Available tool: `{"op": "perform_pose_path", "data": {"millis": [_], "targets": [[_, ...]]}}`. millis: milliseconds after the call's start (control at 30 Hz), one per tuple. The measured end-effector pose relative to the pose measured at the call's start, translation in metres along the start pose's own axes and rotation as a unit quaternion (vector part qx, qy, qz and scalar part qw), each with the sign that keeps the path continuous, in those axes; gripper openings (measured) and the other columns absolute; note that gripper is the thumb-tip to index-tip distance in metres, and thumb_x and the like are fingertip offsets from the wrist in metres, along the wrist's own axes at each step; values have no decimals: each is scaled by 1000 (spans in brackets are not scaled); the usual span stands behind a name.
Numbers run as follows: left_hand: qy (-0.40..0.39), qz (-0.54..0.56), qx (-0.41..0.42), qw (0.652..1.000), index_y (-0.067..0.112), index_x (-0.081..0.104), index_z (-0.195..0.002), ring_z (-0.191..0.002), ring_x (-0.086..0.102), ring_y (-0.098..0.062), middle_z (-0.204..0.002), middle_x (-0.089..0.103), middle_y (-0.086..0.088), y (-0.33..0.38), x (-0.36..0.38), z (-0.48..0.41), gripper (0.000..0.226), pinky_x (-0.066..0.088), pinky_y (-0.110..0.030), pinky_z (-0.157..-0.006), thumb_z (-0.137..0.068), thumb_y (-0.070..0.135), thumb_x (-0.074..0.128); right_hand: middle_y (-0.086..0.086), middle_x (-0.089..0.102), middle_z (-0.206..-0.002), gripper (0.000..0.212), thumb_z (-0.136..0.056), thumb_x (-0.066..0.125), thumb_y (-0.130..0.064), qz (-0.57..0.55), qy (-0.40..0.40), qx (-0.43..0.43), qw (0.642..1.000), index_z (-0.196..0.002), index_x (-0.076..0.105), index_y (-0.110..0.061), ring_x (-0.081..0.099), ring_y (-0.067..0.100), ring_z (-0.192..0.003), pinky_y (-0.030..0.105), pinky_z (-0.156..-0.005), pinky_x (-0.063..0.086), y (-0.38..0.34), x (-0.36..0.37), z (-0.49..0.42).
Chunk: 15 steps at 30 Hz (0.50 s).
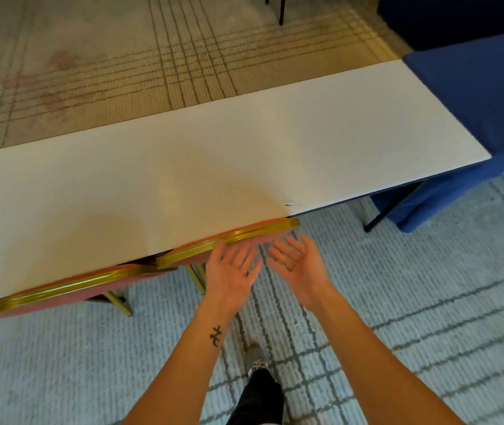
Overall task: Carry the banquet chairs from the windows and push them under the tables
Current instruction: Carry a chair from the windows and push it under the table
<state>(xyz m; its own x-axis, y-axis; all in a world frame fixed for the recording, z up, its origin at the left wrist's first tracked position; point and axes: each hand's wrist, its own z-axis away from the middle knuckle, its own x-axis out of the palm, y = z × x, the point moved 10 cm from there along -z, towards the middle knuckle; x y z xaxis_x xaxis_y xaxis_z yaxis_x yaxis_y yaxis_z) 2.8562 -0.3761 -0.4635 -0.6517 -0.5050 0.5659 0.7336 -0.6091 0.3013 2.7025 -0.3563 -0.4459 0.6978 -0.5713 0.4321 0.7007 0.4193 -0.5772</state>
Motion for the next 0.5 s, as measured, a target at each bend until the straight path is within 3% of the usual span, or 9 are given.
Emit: {"op": "perform_pose_path", "data": {"millis": [133,300,500], "targets": [[-36,-41,-28,998,6,35,-156,-133,54,-39,-147,56,-18,-52,26,29,67,46,-51,-104,-105,46,52,19,65,-131,50,-109,40,-42,-65,17,-44,997,-143,47,-5,66,34,-119,50,-105,52,-29,-56,48],[-96,-126,-58,986,8,42,-150,-124,63,-37,-136,65,-18,-155,73,79,59,50,-50,-97,-106,46,49,21,67,-129,52,-108,42,-41,-139,43,-94,985,-142,48,-2,69,35,-115,47,-94,55,-57,-149,115],[-172,-220,-112,954,8,49,-146,-126,62,-33,-132,69,-15,-295,108,147,57,43,-47,-113,-105,48,46,21,69,-127,51,-108,39,-40,-210,92,-162,960,-141,50,-2,66,35,-120,49,-107,48,-77,-278,212]]}}
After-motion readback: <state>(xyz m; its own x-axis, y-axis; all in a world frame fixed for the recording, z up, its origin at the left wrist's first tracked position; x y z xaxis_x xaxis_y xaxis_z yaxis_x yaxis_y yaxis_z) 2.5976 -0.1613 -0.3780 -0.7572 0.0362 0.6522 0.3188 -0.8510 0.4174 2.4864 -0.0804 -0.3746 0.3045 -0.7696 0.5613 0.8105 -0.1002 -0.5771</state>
